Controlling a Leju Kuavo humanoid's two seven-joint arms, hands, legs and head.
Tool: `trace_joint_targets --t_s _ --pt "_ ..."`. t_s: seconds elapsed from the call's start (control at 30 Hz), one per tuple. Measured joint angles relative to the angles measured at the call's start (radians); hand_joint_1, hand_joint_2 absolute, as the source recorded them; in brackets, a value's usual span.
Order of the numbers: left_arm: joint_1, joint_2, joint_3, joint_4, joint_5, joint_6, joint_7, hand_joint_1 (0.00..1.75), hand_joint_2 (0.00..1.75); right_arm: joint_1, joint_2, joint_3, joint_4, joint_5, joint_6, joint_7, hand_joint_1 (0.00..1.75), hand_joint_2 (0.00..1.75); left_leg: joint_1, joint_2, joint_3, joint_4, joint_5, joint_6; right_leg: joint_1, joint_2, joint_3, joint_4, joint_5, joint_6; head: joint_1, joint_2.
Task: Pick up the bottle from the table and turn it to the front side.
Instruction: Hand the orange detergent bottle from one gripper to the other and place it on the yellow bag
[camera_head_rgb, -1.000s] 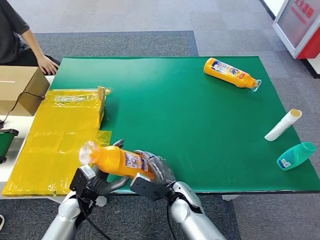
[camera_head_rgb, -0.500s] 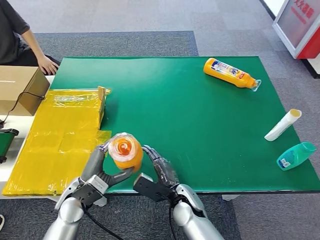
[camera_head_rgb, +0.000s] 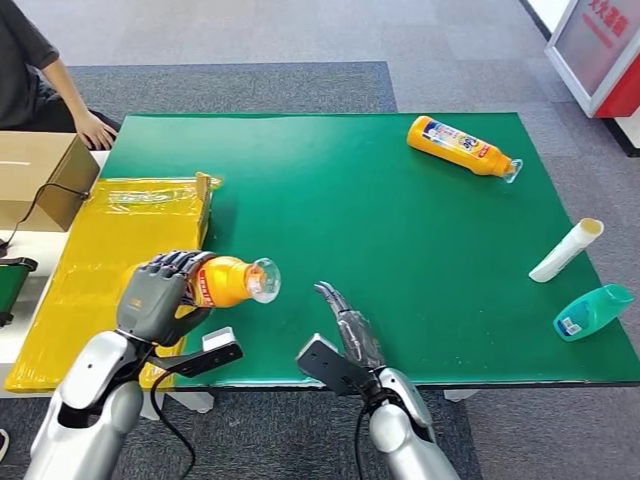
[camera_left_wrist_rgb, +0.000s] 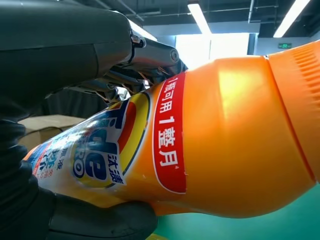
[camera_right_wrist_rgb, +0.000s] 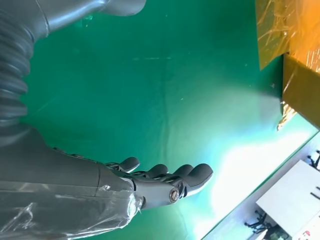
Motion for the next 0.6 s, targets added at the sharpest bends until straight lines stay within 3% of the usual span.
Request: trace_joint_targets --t_s 0.33,0.6 --pt "-0.060 0.150 0.011 0.211 -0.213 0.064 0.070 1.75 1.75 0.041 -0.004 -0.027 -0.021 -0.007 0.029 -0.018 0.00 1.75 0.000 0.000 0.000 0.000 0.000 0.000 0.001 0.000 0.000 0.000 0.000 -0.001 0.000 0.000" --pt "-0.168 0.169 0.013 0.484 -0.233 0.117 0.126 1.75 1.75 0.041 -0.006 -0.039 0.012 -0.018 0.039 -0.036 0.00 1.75 0.000 0.000 0.000 0.000 0.000 0.000 0.000 0.000 0.000 0.000 0.001 0.000 0.000 0.000"
